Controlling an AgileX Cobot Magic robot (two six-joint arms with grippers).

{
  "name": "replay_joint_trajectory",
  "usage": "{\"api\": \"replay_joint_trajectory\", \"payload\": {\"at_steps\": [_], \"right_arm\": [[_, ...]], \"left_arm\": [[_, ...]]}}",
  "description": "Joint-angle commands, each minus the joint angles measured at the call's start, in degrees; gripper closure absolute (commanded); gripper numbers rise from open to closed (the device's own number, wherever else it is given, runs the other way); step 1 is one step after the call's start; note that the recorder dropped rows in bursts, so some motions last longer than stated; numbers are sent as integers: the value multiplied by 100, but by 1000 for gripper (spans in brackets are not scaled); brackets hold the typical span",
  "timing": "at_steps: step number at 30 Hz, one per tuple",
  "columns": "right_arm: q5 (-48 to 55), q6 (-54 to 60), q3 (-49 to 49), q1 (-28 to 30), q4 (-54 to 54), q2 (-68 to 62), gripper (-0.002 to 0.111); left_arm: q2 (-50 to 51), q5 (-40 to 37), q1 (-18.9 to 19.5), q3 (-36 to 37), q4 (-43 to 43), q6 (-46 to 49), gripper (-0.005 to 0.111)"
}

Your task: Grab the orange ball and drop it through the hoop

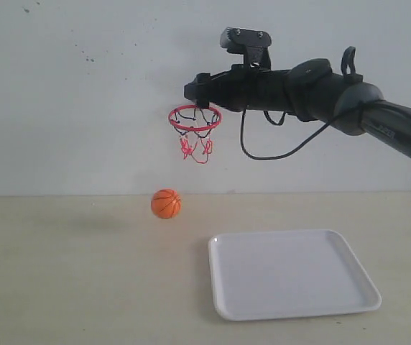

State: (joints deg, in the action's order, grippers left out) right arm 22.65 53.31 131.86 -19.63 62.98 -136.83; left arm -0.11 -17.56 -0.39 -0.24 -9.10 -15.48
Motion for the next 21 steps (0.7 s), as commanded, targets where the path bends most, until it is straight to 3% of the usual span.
{"api": "replay_joint_trajectory", "payload": {"at_steps": [1, 3, 8, 10, 21], "right_arm": [[986, -289, 28, 451, -186, 17, 30], [1493, -462, 28, 643, -214, 17, 34], [2648, -1158, 28, 1160, -452, 17, 60], [3134, -1157, 28, 1338, -452, 30, 65], [4731, -1556, 6, 1904, -270, 118, 67]], "left_arm": [[11, -1, -21, 24, 11, -47, 103], [11, -1, -21, 24, 11, -47, 103], [11, -1, -21, 24, 11, -47, 103], [11, -1, -21, 24, 11, -47, 103], [11, -1, -21, 24, 11, -47, 103]]}}
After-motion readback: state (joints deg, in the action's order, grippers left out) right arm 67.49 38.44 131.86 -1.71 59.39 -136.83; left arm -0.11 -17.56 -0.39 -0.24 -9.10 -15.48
